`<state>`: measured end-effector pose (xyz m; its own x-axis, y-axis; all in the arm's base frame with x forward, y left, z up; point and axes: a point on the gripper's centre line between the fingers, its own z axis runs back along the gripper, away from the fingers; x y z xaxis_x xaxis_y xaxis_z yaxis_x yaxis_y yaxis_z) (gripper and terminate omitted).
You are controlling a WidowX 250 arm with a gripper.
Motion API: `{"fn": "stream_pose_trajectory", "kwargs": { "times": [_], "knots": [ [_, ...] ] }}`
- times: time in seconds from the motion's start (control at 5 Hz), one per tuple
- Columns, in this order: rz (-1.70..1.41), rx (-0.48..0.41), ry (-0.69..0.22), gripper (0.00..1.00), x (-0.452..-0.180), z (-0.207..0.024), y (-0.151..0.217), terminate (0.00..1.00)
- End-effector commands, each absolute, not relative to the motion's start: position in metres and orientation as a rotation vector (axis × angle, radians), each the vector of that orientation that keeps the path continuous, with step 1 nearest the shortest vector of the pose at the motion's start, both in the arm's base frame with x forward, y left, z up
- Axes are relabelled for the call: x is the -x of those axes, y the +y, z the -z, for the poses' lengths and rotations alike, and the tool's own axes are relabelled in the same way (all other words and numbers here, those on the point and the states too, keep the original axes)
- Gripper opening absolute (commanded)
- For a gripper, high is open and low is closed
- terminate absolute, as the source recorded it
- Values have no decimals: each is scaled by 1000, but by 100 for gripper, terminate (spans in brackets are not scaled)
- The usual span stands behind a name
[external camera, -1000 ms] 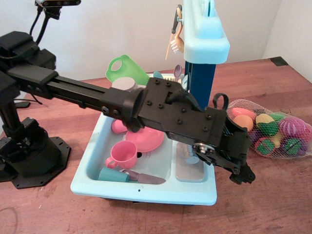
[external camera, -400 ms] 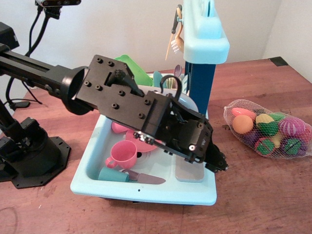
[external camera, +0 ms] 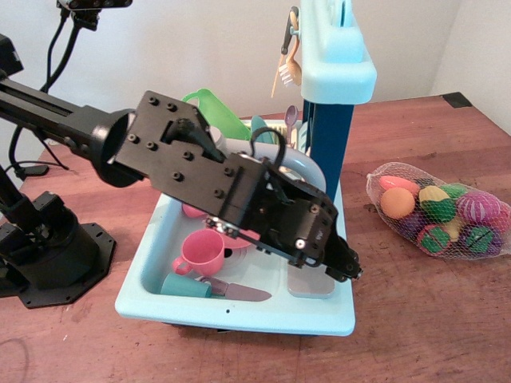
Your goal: Turn lever vertical to front
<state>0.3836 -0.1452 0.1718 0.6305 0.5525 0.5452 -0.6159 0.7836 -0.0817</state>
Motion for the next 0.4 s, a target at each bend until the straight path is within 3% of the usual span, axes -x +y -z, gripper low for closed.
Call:
{"fn": "stream_pose_trajectory", "kwargs": {
  "times": [0.0, 0.2],
  "knots": [
    [-700, -60, -602, 100, -384, -180, -142, 0],
    [-700, -59, -597, 100, -375, -181, -141, 0]
  ]
}}
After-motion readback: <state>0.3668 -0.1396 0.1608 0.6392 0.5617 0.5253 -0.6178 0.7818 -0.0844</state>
